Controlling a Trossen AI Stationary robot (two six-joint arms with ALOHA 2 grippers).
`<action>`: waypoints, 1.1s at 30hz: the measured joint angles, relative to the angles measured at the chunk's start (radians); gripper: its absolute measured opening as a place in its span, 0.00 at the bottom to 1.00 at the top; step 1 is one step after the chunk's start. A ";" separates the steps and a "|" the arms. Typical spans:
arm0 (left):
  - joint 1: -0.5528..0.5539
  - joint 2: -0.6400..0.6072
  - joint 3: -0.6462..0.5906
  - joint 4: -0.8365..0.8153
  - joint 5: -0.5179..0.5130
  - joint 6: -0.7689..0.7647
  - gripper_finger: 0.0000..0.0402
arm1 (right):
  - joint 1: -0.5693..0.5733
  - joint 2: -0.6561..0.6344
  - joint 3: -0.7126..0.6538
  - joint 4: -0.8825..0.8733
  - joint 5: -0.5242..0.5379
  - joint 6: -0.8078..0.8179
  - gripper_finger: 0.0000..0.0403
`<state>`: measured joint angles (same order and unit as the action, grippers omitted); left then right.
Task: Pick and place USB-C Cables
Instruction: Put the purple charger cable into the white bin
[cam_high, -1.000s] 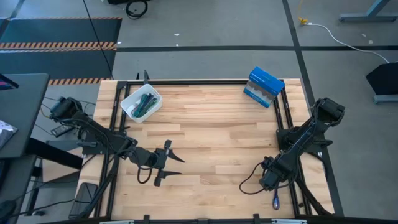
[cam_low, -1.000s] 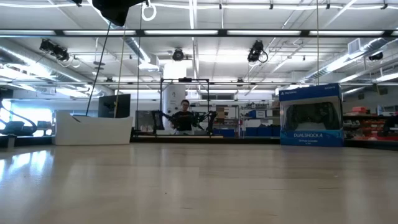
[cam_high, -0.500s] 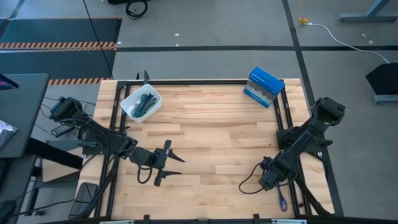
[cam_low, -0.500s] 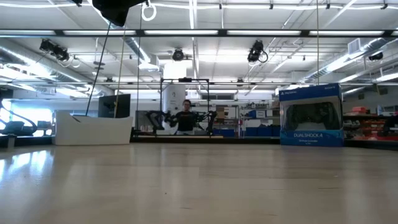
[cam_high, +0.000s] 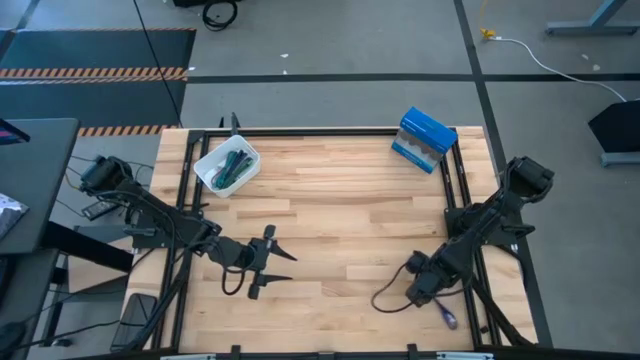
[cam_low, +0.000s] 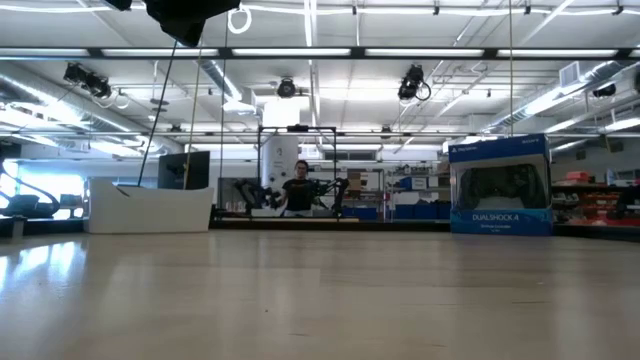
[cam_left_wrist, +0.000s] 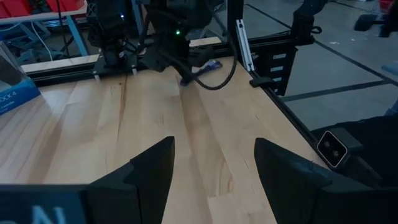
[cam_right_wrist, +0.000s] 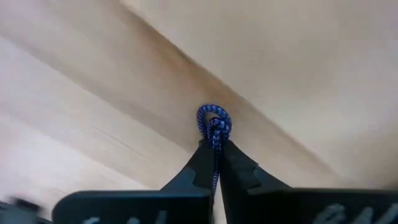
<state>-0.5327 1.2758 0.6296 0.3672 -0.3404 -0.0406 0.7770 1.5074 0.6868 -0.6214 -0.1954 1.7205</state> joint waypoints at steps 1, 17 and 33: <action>0.000 0.000 0.000 -0.001 -0.005 0.000 0.57 | -0.013 0.000 0.015 0.001 0.043 -0.026 0.02; 0.003 0.000 0.000 0.004 -0.144 -0.011 0.57 | -0.282 0.000 0.202 0.258 0.431 -0.853 0.02; 0.032 0.000 0.000 0.030 -0.180 -0.079 0.57 | -0.406 -0.002 0.203 0.979 0.564 -1.763 0.02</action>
<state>-0.5008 1.2762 0.6300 0.3973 -0.5200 -0.1198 0.3710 1.5055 0.8902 0.3580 0.3683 -0.0429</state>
